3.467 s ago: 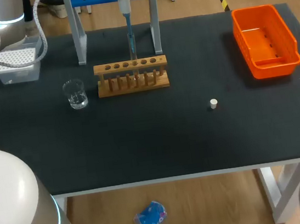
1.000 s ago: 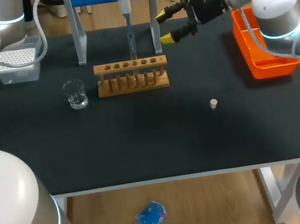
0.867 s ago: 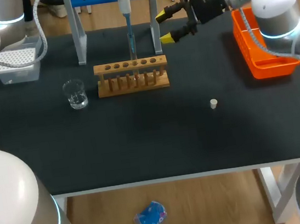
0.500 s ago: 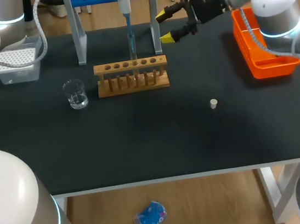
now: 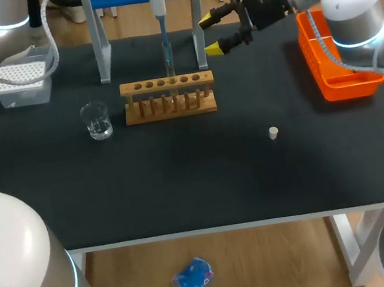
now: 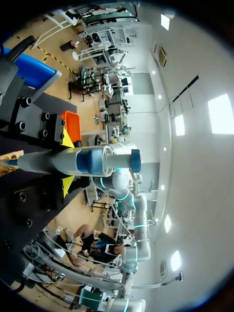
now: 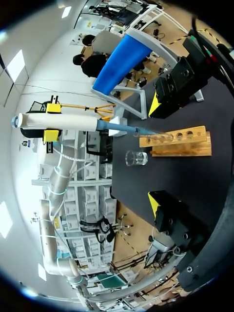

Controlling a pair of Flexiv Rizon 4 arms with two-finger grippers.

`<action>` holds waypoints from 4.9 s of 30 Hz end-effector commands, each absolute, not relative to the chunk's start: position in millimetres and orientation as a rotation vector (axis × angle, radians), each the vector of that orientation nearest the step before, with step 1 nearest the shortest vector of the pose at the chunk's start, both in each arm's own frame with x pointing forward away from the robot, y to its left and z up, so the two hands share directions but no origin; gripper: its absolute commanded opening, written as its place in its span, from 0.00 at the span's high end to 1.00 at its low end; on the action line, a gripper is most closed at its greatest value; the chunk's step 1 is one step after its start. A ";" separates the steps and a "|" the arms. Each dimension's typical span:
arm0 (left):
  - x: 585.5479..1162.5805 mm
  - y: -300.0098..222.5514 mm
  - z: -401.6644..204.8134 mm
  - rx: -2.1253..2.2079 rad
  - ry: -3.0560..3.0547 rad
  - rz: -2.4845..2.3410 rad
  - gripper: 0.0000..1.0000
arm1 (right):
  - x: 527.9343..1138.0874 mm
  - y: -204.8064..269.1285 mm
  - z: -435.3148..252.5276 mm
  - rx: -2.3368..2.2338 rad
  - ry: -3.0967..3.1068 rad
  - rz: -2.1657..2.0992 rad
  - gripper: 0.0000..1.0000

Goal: Invert the test tube, pick up the pipette, mount the tip to pipette, aspirate from beaker and dispense into the tube, eject the tip, return the pipette, and cap with the stopper.

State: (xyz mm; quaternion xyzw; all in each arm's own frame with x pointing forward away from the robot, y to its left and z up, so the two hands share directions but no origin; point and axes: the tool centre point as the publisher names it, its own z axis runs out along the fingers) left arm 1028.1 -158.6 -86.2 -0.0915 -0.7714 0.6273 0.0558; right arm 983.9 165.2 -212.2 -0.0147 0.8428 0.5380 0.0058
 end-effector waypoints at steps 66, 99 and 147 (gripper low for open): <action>1033.8 -160.8 -61.5 -0.315 -2.401 1.872 1.00 | 983.7 165.2 -212.5 -0.047 2.638 1.683 0.00; 1007.9 -169.4 -59.6 -0.315 -2.399 1.873 1.00 | 983.7 165.2 -212.5 -0.047 2.638 1.683 0.00; 1004.6 -170.7 -36.6 -0.354 -2.445 1.836 1.00 | 983.7 165.2 -212.5 -0.047 2.638 1.683 0.00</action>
